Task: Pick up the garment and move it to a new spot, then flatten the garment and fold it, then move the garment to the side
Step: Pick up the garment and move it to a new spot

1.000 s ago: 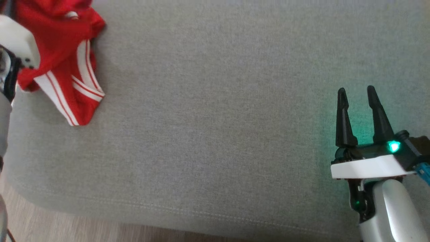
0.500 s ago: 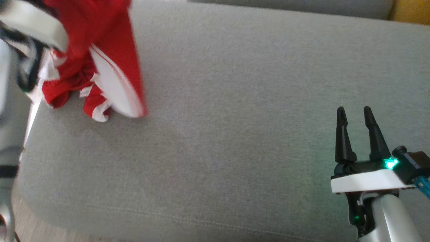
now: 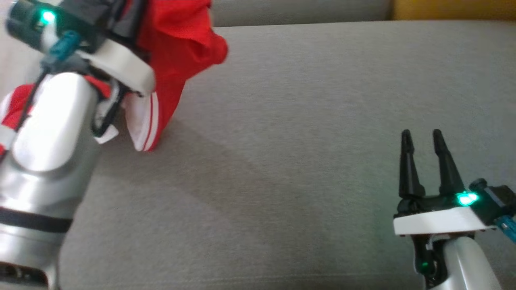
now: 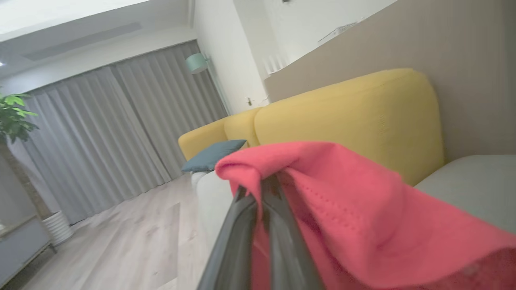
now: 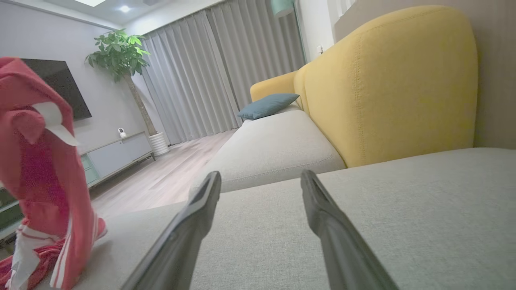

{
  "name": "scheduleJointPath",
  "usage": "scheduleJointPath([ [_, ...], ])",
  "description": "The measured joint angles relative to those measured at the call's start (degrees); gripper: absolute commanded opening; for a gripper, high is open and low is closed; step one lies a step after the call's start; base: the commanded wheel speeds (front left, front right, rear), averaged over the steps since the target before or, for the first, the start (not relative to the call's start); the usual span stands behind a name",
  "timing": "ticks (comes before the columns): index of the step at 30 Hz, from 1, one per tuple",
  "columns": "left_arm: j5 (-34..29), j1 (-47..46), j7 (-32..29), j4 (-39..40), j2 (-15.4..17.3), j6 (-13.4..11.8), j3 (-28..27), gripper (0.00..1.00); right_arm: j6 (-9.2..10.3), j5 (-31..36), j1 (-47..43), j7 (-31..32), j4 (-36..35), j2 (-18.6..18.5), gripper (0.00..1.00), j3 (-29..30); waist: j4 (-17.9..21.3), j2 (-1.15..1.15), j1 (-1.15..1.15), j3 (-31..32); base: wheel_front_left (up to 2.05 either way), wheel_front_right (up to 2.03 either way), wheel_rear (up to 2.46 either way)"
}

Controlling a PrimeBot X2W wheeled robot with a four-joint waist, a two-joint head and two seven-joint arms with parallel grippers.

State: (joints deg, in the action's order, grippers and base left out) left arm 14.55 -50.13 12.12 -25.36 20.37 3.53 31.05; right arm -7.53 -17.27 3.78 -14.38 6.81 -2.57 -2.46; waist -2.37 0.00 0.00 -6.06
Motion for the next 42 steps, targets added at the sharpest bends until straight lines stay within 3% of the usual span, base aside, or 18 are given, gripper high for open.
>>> scheduleJointPath([
  [8,0.1,0.0,-1.0,0.2,-7.5,-1.5,4.1,0.0,0.0,-2.1,0.3,0.0,-1.7,0.0,1.0,-3.1,9.2,0.0,0.0,-1.1,0.0,0.0,0.0],
  [15,0.2,-0.8,-0.3,-7.8,-14.7,-3.7,5.8,0.0,0.0,-3.5,0.5,0.0,-2.4,0.0,1.0,-4.3,17.4,0.0,0.0,-3.2,0.0,0.0,0.0],
  [16,0.2,-0.7,-0.3,-9.2,-15.4,-3.5,6.6,0.45,0.0,-3.5,0.5,0.0,-2.5,0.0,1.0,-4.3,18.3,0.0,0.0,-3.5,0.0,0.0,0.0],
  [17,0.2,-0.7,-0.1,-10.6,-15.9,-3.0,7.7,1.0,0.0,-3.7,0.5,0.0,-2.5,0.0,1.0,-4.4,19.2,0.0,0.0,-3.8,0.0,0.0,0.0],
  [22,0.2,-0.4,1.3,-14.4,-17.6,-1.9,10.8,1.0,0.0,-3.9,0.5,0.0,-2.7,0.0,1.0,-4.1,21.7,0.0,0.0,-5.4,0.0,0.0,0.0],
  [26,0.7,-0.4,1.9,-15.8,-17.5,-2.1,10.4,1.0,0.0,-3.8,0.5,0.0,-2.7,0.0,1.0,-3.0,20.2,0.0,0.0,-5.3,0.0,0.0,0.0],
  [35,1.5,2.9,2.6,-11.0,-12.8,-4.8,4.8,1.0,0.0,-0.9,0.3,0.0,-2.1,0.0,1.0,-0.9,11.9,0.0,0.0,-3.2,0.0,0.0,0.0],
  [42,2.8,21.4,2.6,-2.3,-7.4,-7.2,0.7,1.0,0.0,1.0,-1.9,0.0,-0.1,0.0,1.0,0.8,3.6,0.0,0.0,0.6,0.0,0.0,0.0],
])
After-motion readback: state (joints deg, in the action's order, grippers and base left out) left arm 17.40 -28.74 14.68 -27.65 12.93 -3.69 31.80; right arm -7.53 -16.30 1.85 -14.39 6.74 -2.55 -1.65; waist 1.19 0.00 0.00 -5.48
